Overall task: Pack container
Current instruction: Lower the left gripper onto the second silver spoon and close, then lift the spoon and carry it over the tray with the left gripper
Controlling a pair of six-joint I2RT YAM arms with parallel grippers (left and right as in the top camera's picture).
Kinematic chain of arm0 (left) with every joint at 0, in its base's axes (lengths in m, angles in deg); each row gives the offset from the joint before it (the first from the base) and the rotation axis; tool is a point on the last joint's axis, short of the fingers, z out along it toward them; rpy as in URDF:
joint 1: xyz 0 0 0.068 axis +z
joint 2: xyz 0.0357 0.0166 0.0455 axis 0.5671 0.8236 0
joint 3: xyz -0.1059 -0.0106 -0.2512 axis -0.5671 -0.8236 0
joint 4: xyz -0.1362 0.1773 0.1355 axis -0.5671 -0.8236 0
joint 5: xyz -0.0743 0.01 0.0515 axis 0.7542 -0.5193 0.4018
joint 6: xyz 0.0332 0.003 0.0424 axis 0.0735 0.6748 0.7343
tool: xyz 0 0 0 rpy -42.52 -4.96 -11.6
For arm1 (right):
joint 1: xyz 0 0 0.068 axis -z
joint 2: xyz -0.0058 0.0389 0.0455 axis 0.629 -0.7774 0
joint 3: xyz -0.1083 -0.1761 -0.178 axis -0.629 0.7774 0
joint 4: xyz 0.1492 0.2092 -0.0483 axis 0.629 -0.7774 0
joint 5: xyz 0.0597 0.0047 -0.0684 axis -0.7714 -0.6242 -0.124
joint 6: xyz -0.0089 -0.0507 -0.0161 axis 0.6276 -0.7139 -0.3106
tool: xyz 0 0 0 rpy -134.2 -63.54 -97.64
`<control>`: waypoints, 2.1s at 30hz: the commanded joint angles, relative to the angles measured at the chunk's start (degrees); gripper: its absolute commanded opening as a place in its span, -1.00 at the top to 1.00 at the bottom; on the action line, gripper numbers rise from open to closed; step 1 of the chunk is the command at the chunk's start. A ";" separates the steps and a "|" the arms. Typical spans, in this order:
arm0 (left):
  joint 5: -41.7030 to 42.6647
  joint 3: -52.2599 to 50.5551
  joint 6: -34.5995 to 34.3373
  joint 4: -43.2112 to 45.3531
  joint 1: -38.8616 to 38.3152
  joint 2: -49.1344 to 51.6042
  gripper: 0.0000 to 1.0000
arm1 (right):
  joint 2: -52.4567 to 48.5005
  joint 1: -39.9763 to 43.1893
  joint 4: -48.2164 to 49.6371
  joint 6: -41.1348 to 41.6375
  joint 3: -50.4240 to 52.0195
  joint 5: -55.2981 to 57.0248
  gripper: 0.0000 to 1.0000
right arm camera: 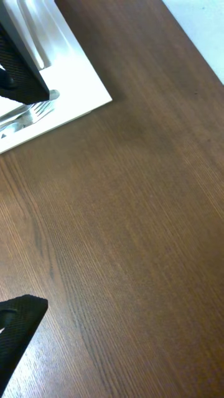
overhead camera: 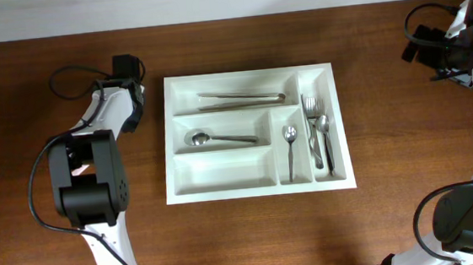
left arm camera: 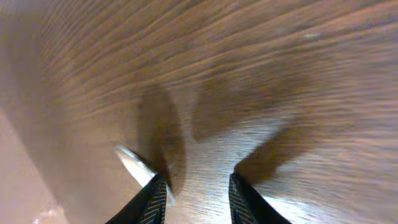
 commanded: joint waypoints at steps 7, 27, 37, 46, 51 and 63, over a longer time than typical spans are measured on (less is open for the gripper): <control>-4.85 -0.68 -5.14 -0.39 -1.01 3.61 0.31 | 0.33 0.22 0.20 -0.13 -1.11 -0.28 -0.97; -14.95 -0.68 -9.79 3.04 -2.69 4.94 0.31 | 0.33 0.22 0.20 -0.15 -1.11 -0.31 -0.97; -14.80 -0.68 -10.08 5.14 -1.42 5.73 0.31 | 0.33 0.22 0.20 -0.13 -1.11 -0.28 -0.97; -14.38 -0.68 -10.91 7.15 1.05 5.75 0.31 | 0.33 0.22 0.20 -0.13 -1.11 -0.28 -0.97; -13.90 -0.68 -10.86 8.11 1.16 5.86 0.49 | 0.33 0.22 0.20 -0.13 -1.11 -0.28 -0.98; -13.03 -0.68 -10.40 8.07 1.16 5.86 0.96 | 0.33 0.22 0.20 -0.15 -1.11 -0.28 -0.97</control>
